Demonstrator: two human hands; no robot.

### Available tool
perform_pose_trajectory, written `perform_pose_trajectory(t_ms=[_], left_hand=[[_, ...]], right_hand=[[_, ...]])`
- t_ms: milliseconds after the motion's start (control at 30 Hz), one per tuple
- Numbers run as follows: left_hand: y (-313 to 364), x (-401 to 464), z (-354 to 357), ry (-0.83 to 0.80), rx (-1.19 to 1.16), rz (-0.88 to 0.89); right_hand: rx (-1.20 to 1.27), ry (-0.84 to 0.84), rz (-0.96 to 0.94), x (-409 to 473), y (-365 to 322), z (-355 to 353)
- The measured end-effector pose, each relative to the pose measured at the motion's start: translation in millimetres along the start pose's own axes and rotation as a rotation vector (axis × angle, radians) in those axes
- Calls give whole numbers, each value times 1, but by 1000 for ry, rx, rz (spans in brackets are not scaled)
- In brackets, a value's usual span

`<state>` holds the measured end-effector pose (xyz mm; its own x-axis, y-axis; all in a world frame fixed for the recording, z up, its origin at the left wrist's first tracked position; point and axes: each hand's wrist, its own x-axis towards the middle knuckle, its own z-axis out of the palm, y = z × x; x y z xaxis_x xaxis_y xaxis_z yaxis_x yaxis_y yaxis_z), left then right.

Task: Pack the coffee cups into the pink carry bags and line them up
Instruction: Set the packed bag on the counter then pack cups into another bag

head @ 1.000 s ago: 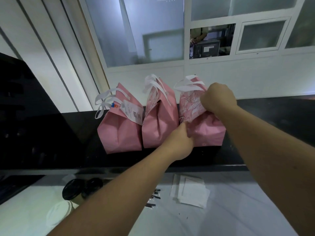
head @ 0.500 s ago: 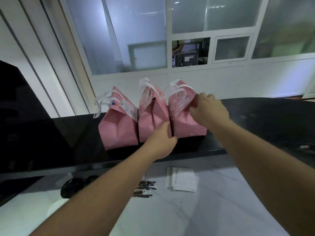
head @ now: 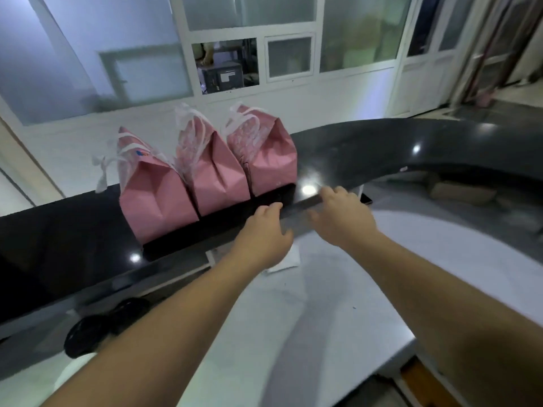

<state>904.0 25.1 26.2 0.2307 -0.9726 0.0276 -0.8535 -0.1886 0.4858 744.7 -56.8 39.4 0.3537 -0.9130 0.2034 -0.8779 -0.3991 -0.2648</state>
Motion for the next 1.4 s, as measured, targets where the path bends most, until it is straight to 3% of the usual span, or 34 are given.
perform_pose_trajectory(t_ms=[200,433,767,967,1400], left_hand=[[36,-37,48,-110,124,172],[127,-83,103,-198,235,404],[328,-185,214,-282,230,702],[448,-278,299,-437,196,876],[666,-403,419,-631,160,1187]], right_hand=[[-96,-27,189,-93,46,9],[-138,9,416,-200,130,-18],[-165,93,747,-388,303,-103],[-193,115,1003,-523,405,-156],[-186,283,1410,-717,551,-234]])
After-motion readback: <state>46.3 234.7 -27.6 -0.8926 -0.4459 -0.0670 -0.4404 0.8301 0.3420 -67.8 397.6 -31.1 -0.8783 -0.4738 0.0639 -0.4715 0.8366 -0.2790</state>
